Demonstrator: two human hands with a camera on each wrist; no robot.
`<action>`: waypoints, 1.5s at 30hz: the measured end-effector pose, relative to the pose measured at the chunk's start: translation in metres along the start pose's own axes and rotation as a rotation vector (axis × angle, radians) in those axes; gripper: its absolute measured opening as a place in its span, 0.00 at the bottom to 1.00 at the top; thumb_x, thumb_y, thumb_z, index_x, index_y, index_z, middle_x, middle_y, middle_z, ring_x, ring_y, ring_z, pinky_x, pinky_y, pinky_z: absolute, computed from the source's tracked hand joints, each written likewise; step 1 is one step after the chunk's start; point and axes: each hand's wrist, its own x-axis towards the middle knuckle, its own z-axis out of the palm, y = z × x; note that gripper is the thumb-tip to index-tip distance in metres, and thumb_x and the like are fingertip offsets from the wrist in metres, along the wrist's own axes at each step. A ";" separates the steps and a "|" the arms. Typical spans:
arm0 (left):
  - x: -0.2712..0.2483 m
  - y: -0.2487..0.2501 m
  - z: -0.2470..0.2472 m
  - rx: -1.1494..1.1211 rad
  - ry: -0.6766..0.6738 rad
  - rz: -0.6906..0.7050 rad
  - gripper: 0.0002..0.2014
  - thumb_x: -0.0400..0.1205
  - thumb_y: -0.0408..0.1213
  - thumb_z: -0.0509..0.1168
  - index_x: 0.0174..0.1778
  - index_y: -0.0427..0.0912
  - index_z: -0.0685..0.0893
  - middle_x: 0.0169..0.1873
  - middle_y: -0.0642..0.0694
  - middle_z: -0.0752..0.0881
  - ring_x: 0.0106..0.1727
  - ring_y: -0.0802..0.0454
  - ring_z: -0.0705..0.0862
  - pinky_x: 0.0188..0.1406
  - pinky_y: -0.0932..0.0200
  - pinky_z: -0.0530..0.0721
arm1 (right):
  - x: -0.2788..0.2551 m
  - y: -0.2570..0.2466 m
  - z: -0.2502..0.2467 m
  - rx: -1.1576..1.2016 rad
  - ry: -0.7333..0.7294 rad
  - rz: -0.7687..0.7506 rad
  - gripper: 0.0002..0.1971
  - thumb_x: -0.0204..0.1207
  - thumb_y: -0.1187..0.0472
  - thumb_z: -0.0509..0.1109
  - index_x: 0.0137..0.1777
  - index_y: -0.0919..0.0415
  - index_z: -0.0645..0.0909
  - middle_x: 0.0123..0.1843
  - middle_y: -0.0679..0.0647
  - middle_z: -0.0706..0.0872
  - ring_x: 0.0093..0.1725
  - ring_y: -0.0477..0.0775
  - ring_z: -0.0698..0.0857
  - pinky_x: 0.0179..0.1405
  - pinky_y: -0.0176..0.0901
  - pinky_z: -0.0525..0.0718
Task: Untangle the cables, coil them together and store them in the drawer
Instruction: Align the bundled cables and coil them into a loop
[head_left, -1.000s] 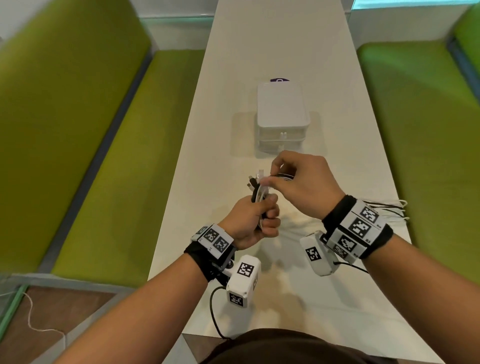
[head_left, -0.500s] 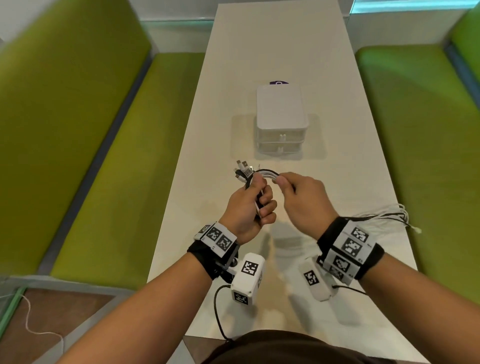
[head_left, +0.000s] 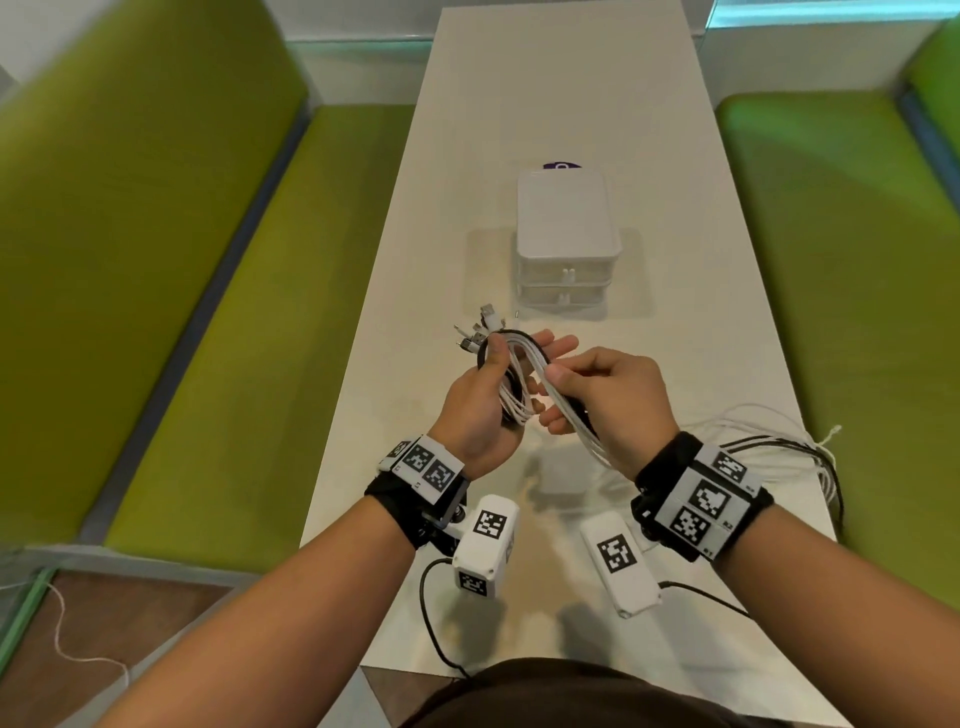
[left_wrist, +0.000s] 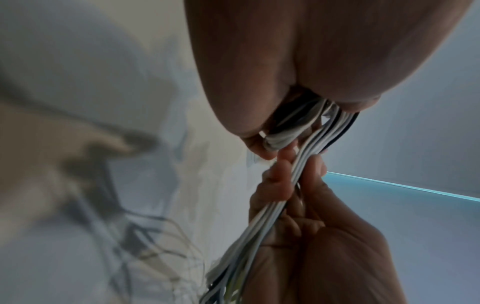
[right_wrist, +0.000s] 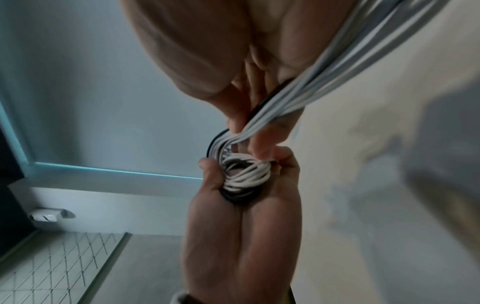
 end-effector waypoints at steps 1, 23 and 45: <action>0.000 0.000 0.000 -0.003 -0.012 -0.011 0.31 0.89 0.57 0.47 0.72 0.34 0.76 0.71 0.37 0.83 0.71 0.39 0.82 0.76 0.36 0.72 | -0.001 0.001 0.000 0.019 -0.010 0.021 0.06 0.79 0.70 0.75 0.47 0.76 0.86 0.34 0.72 0.89 0.24 0.66 0.87 0.25 0.50 0.89; -0.017 0.001 -0.001 0.127 -0.114 -0.205 0.46 0.68 0.83 0.40 0.45 0.41 0.77 0.26 0.46 0.62 0.18 0.57 0.56 0.20 0.65 0.53 | 0.013 -0.030 0.003 -0.538 -0.295 -0.459 0.09 0.77 0.61 0.78 0.53 0.47 0.93 0.45 0.48 0.83 0.38 0.43 0.84 0.40 0.30 0.82; 0.000 0.038 -0.002 -0.020 0.073 0.075 0.30 0.77 0.71 0.51 0.36 0.43 0.73 0.34 0.40 0.85 0.37 0.37 0.88 0.41 0.49 0.87 | -0.001 0.050 -0.002 -1.024 -0.421 -0.369 0.08 0.90 0.49 0.55 0.56 0.52 0.71 0.40 0.47 0.87 0.35 0.51 0.83 0.39 0.55 0.82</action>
